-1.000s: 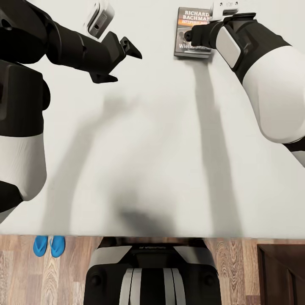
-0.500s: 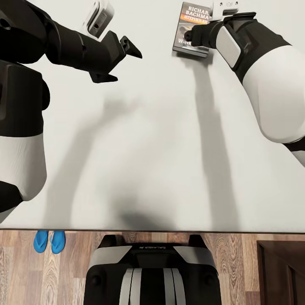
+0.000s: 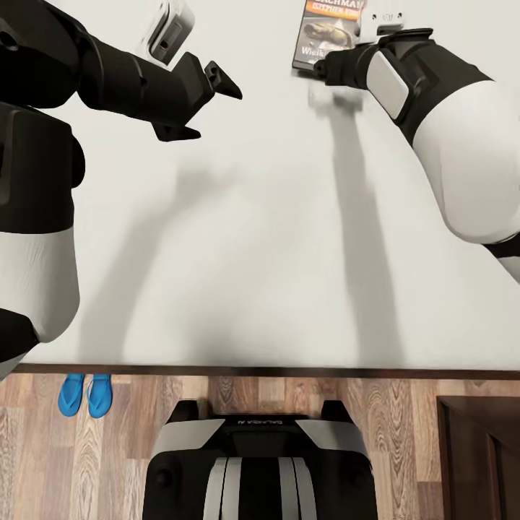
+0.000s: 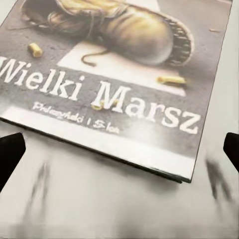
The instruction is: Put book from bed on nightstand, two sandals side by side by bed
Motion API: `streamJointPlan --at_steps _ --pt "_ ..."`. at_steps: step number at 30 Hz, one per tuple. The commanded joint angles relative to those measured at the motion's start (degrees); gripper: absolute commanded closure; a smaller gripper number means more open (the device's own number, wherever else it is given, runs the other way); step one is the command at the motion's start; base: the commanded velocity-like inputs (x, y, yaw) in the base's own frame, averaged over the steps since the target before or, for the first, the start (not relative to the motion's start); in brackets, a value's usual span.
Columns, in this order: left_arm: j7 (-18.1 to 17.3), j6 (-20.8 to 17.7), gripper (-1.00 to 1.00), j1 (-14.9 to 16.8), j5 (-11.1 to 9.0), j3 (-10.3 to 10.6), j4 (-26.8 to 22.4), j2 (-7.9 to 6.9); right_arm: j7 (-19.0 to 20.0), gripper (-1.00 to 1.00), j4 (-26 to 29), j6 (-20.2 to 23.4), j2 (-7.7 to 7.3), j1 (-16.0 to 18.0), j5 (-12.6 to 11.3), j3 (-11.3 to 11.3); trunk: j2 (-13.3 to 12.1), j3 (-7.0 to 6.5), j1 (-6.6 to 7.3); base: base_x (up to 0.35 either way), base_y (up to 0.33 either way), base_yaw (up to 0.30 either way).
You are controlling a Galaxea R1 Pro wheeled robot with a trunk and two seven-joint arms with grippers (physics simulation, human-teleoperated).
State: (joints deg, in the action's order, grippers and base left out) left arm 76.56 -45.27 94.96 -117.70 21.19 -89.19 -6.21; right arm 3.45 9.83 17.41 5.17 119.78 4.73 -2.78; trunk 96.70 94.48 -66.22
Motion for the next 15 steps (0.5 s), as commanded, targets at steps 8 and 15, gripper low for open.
streamJointPlan --at_steps 8,15 --pt "0.4 -0.5 -1.00 0.1 -0.3 0.0 0.0 -0.03 0.2 -1.00 0.2 0.4 -0.05 0.4 0.5 -0.3 0.0 0.02 0.02 -0.065 -0.004 0.000" --pt "0.4 -0.5 -1.00 0.1 -0.2 0.0 0.0 -0.03 0.3 -1.00 0.7 0.5 -1.15 1.2 0.5 -0.6 0.0 0.02 0.02 -0.014 -0.001 0.000"
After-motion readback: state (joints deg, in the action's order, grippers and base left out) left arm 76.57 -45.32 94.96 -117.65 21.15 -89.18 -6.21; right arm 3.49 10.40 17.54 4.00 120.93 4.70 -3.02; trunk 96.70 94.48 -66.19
